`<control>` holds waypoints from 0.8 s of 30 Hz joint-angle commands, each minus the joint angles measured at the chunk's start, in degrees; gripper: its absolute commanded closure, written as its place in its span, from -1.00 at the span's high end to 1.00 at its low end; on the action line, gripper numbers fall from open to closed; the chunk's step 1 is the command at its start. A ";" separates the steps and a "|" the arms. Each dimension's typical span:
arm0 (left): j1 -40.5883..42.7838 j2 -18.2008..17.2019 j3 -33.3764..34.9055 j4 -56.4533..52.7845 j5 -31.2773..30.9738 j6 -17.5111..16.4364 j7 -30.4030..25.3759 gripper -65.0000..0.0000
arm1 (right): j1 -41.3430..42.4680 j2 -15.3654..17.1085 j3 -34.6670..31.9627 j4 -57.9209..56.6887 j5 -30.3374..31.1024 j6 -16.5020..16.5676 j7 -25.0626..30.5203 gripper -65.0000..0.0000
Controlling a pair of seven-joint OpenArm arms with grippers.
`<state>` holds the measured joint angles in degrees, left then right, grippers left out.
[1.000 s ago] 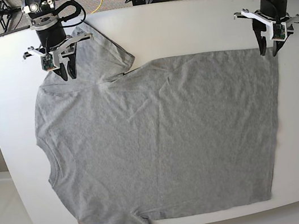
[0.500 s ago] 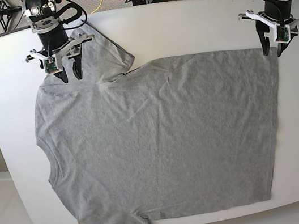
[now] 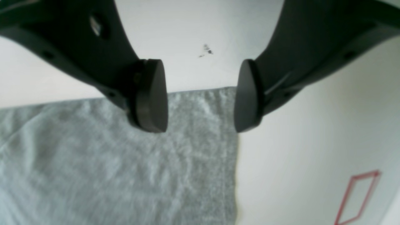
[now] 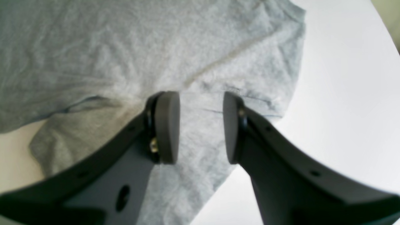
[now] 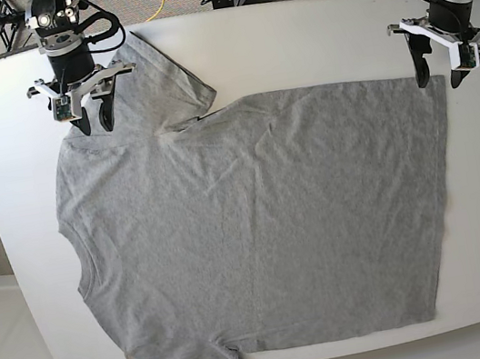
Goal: Fold the T-shirt properly
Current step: 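Open both grippers and reposition them over the shirt's collar-side edge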
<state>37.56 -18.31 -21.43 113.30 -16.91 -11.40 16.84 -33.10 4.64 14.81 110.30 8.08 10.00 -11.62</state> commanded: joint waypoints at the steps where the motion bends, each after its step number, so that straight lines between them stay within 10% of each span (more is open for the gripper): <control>1: -0.31 -0.51 -1.09 0.66 -1.65 0.39 0.17 0.09 | 0.94 0.41 0.27 -0.38 2.62 0.28 0.85 -0.32; 24: -1.57 0.62 -7.26 -2.58 -1.83 -6.52 8.04 -0.10 | 3.27 4.29 0.69 -5.34 19.69 6.73 -2.01 -0.17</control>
<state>35.88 -17.12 -28.12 110.02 -18.09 -17.61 26.15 -29.61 8.45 15.07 103.88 27.22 16.56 -15.14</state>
